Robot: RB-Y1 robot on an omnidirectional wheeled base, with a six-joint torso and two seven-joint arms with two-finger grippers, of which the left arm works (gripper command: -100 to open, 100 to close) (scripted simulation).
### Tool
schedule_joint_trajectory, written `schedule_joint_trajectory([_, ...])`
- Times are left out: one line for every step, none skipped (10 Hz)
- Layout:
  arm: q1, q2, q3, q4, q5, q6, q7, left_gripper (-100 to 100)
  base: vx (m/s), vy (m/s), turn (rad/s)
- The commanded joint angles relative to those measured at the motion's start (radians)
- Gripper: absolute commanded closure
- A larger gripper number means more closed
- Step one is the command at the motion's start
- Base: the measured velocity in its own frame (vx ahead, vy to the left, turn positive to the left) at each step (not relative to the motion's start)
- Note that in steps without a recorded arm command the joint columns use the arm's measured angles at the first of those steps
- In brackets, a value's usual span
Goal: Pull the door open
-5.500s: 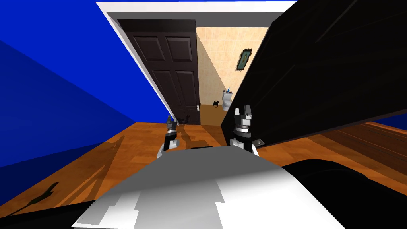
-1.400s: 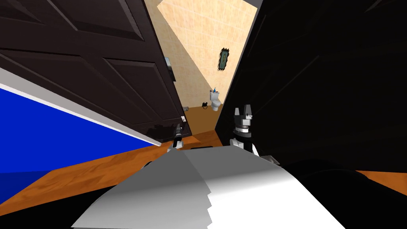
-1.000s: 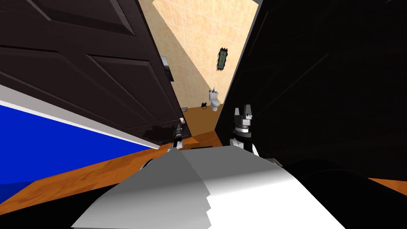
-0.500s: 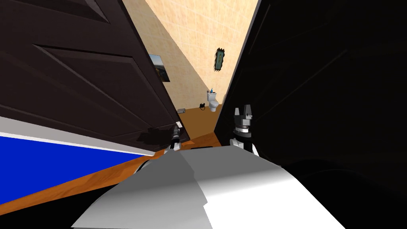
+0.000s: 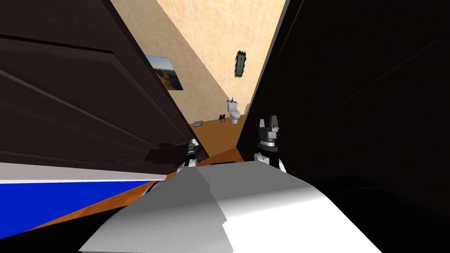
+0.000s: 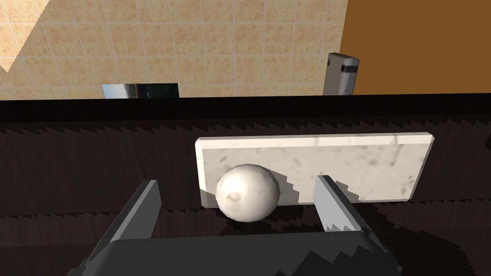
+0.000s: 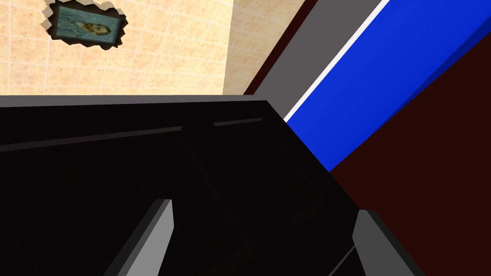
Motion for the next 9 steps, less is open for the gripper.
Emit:
schedule_joint_trajectory([-0.011, 0.004, 0.000, 0.030, 0.000, -0.020, 0.008, -100, 0.064, 0.016, 0.014])
schedule_joint_trajectory([-0.009, 0.004, 0.000, 0.025, 0.000, -0.013, 0.007, -100, 0.020, 0.004, 0.005])
schedule_joint_trajectory([-0.009, 0.004, 0.000, 0.025, 0.000, -0.013, 0.007, 100, 0.000, 0.000, 0.000])
schedule_joint_trajectory([-0.009, 0.004, 0.000, 0.025, 0.000, -0.013, 0.007, 100, -0.007, -0.001, -0.004])
schedule_joint_trajectory([-0.009, 0.004, 0.000, 0.025, 0.000, -0.013, 0.007, 100, -0.005, 0.000, -0.003])
schedule_joint_trajectory([-0.009, 0.004, 0.000, 0.025, 0.000, -0.013, 0.007, 100, 0.000, 0.000, 0.000])
schedule_joint_trajectory([-0.009, 0.004, 0.000, 0.025, 0.000, -0.013, 0.007, 100, 0.000, 0.000, 0.000])
schedule_joint_trajectory([-0.009, 0.004, 0.000, 0.025, 0.000, -0.013, 0.007, 100, 0.000, 0.000, 0.000])
schedule_joint_trajectory([-0.006, 0.009, -0.009, 0.023, -0.006, -0.015, 0.018, 100, -0.096, 0.018, -0.066])
